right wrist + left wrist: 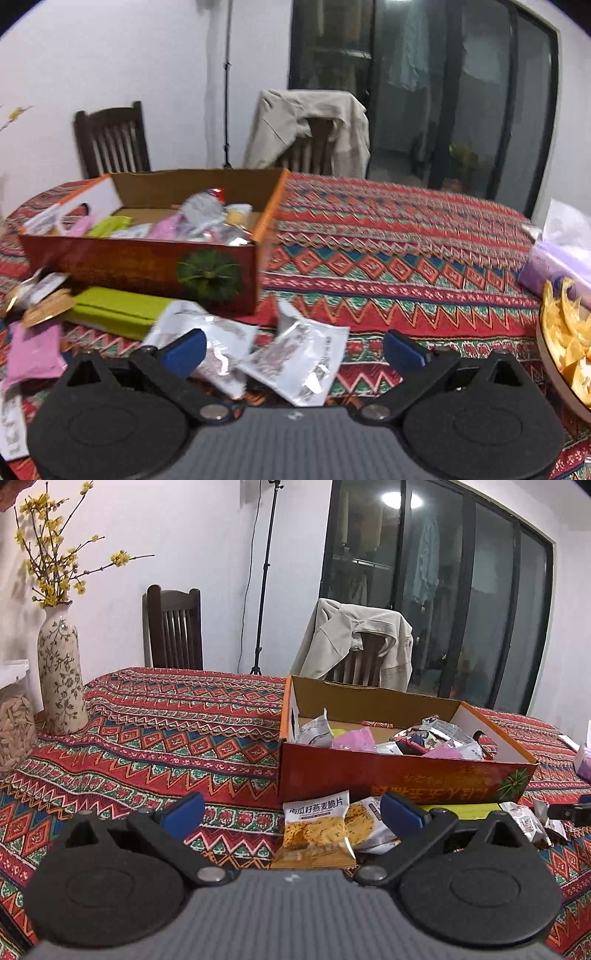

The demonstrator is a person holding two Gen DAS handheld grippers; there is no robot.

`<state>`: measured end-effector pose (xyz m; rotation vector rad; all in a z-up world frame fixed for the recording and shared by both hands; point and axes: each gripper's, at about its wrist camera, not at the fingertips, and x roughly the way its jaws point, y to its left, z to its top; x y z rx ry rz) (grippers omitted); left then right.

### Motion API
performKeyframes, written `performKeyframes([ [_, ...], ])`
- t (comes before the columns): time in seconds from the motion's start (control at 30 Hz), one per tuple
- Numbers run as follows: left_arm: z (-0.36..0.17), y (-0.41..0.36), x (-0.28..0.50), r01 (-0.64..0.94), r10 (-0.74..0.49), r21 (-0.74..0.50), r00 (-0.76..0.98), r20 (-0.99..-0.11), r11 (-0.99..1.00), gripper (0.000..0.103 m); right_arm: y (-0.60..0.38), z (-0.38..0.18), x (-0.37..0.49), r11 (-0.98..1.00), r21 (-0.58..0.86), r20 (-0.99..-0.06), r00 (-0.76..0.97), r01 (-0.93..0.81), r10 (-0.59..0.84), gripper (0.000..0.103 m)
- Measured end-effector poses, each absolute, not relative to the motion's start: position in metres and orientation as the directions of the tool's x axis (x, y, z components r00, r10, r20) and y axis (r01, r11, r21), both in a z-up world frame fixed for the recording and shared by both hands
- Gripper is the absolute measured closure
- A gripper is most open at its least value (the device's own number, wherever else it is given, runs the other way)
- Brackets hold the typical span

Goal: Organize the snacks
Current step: 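Grasp a white packet with the right tool while the left tool reaches the orange cracker packet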

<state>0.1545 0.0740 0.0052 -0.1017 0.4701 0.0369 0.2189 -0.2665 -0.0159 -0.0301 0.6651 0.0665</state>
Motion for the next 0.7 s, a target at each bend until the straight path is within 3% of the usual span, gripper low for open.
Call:
performKeyframes([
  [0.1,0.004,0.077,0.155,-0.070,0.016,-0.101,0.888,-0.460,0.992,0.000,-0.273,-0.027,0.236,1.000,0.010,-0.643,0.765,-0.030,0.029,0.018],
  [0.2,0.002,0.080,0.158,-0.082,0.018,-0.115,0.881,-0.473,0.990,0.000,-0.279,-0.040,0.242,0.999,0.047,-0.662,0.749,-0.018,0.044,0.037],
  [0.37,-0.002,0.082,0.161,-0.087,0.018,-0.118,0.870,-0.493,0.989,0.000,-0.275,-0.045,0.238,0.999,0.028,-0.660,0.750,-0.035,0.045,0.040],
  [0.47,-0.003,0.082,0.162,-0.094,0.024,-0.116,0.868,-0.496,0.989,0.000,-0.273,-0.045,0.232,0.998,0.034,-0.651,0.757,-0.051,0.061,0.053],
  [0.7,-0.003,0.083,0.164,-0.109,0.034,-0.119,0.862,-0.506,0.987,0.000,-0.270,-0.037,0.217,0.998,0.033,-0.596,0.800,-0.059,0.067,0.062],
])
